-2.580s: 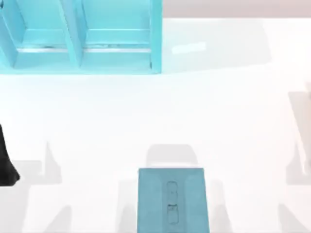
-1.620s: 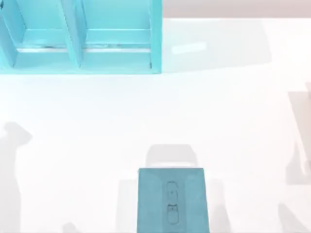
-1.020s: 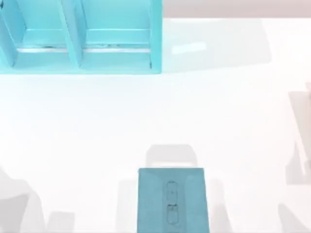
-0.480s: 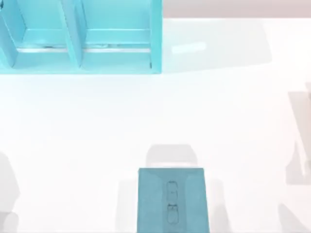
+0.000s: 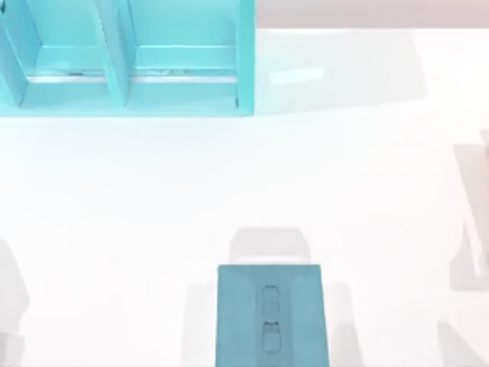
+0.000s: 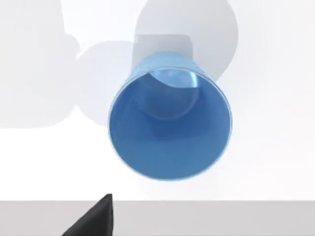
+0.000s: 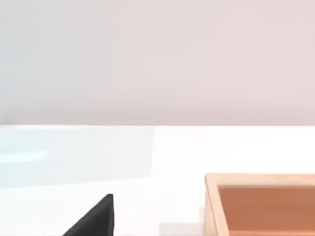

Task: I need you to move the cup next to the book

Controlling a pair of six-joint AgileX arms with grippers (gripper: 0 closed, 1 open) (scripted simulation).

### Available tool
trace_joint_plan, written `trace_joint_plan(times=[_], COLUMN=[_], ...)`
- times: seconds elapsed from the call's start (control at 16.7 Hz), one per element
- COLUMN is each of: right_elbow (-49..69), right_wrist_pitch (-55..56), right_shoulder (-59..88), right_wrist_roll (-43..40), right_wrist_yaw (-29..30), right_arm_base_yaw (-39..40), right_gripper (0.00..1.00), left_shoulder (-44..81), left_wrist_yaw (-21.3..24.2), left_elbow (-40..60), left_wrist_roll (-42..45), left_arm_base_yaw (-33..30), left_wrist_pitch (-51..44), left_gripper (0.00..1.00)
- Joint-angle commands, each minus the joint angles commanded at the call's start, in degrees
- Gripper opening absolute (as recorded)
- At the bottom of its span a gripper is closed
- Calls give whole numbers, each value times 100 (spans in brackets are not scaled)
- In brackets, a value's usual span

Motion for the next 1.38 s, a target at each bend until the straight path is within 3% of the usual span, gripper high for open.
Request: trace_joint_plan(times=[0.48,0.84,1.38], right_elbow=[0,0,0], right_wrist_pitch=[0,0,0], right_shoulder=[0,0,0], right_wrist_roll=[0,0,0], right_wrist_yaw=[0,0,0], right_arm_base_yaw=[0,0,0], right_gripper=[100,100,100], left_shoulder=[571,664,664], left_wrist_yaw=[5,5,5], left_elbow=[-1295,-1505,-1505], left_wrist_roll=[30,45,45], left_arm_base_yaw=[33,44,44], left_wrist_pitch=[1901,2173,2173], left_gripper=[100,100,32])
